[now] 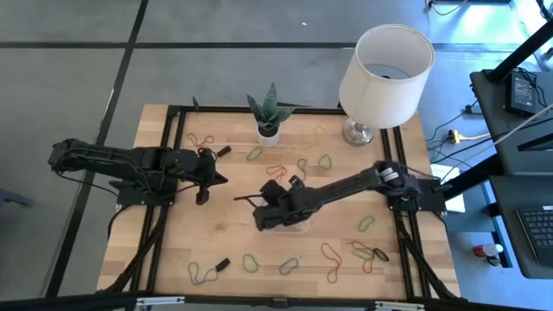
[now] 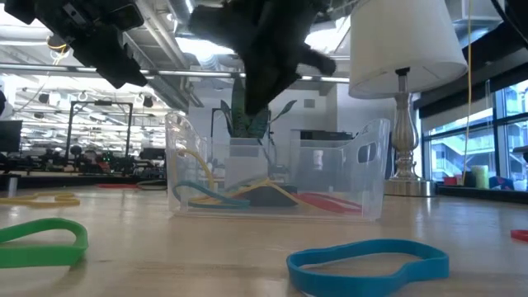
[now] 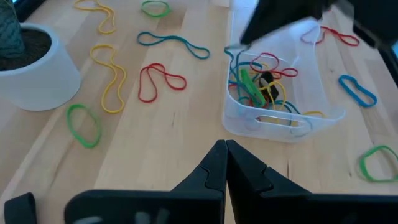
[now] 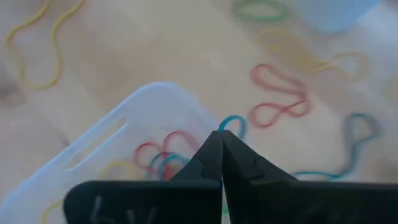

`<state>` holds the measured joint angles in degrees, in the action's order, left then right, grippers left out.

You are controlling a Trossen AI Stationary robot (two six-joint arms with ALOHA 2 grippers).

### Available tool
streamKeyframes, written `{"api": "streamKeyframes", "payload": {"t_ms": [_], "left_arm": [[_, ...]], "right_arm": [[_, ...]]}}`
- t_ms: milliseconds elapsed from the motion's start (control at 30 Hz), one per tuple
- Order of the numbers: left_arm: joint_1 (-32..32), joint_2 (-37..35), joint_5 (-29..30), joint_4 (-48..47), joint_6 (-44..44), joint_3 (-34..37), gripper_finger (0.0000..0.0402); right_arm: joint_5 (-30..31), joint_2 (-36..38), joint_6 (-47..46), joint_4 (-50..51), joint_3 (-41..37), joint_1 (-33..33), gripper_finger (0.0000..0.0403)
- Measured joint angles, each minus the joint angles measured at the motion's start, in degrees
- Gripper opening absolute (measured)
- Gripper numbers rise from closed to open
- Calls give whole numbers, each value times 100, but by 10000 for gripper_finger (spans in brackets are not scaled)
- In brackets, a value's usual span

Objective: Pick and place rubber bands into bin
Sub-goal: Put the blue rubber band into the transparent bin, then put the left yellow rubber band into the transparent bin

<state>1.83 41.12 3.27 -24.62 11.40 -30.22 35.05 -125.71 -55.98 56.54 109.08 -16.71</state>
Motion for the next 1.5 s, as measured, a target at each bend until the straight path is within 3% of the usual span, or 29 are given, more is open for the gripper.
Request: {"api": "streamKeyframes", "payload": {"t_ms": [200,733,967,1100,1267,1500], "left_arm": [[0,1,-20,-4,0,0,2],[0,0,-37,-3,-11,0,3],[0,2,47,28,-13,0,3],[0,58,150,66,-17,-2,19],[-4,363,195,59,221,-7,69],[-7,960,689,74,1048,-7,134]], "right_arm": [[-343,-256,-74,-398,0,2,4],[-794,-128,-107,-267,0,1,65],[-658,456,32,1022,2,-234,54],[-87,883,-381,1993,-121,-497,33],[40,1842,-1214,2252,-1316,-1050,5],[37,3697,-2395,882,-3969,-1905,3]]}}
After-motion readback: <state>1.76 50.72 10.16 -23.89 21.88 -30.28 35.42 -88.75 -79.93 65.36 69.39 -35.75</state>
